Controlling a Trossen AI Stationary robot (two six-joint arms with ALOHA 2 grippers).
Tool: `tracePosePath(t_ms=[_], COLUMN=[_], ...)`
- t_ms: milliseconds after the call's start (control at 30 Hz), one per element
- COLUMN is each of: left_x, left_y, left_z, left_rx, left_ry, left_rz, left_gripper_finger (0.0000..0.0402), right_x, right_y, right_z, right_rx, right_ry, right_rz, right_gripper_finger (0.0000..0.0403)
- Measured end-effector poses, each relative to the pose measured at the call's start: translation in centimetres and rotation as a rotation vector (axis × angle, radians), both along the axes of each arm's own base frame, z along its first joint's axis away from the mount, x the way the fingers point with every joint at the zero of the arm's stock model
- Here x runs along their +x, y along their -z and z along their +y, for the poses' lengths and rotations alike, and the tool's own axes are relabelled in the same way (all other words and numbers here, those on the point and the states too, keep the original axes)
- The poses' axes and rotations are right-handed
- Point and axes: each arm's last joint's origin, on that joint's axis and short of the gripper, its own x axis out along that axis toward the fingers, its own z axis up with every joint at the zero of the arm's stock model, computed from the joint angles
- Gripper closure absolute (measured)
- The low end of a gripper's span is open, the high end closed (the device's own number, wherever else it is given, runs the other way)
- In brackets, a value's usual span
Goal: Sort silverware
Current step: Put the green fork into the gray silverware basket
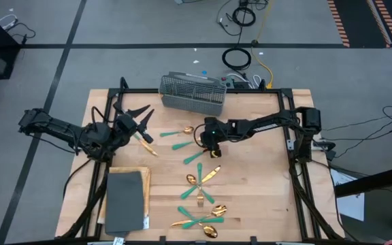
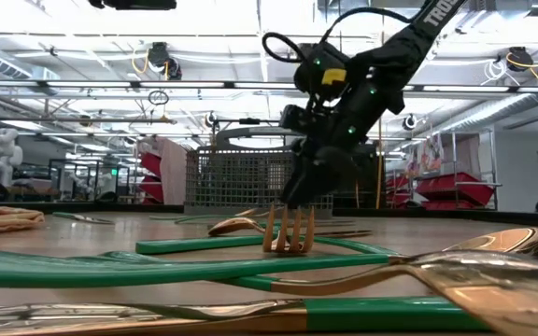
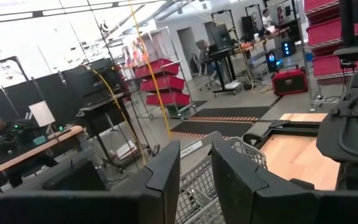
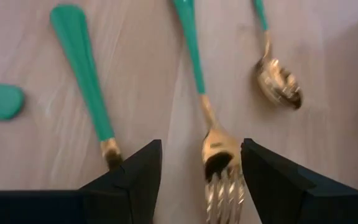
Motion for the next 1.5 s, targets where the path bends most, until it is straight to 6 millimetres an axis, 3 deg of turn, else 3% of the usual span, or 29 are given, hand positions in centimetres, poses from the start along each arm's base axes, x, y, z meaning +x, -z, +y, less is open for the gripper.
tracePosePath(t_ms=[467, 700, 867, 1067, 1333, 1500], left_x=[0.0, 0.0, 0.0, 0.0, 0.0, 0.1], left_y=[0.2, 0.2, 0.2, 0.2, 0.3, 0.5], left_z=[0.0, 0.0, 0.0, 0.0, 0.0, 0.0], left_rx=[0.005, 0.005, 0.005, 0.004, 0.007, 0.015], left_ry=[-0.001, -0.001, -0.002, -0.002, -0.002, -0.006], left_rz=[0.02, 0.019, 0.019, 0.019, 0.033, 0.062], left_gripper_finger=[0.0303, 0.0303, 0.0303, 0.0303, 0.0303, 0.0303], right_x=[-0.1, 0.3, 0.4, 0.2, 0.4, 0.2], right_y=[0.1, 2.3, 2.7, 2.7, 2.5, 0.1], right_z=[-1.0, -1.5, -1.7, -1.9, -0.1, 1.8], right_rx=[-0.011, -0.009, -0.037, -0.014, -0.095, -0.289], right_ry=[0.027, 0.072, 0.162, 0.23, 0.294, 0.344], right_rz=[0.002, 0.034, 0.026, 0.027, 0.036, -0.005], right_gripper_finger=[0.0195, 0.0199, 0.0252, 0.0388, 0.0401, 0.0402])
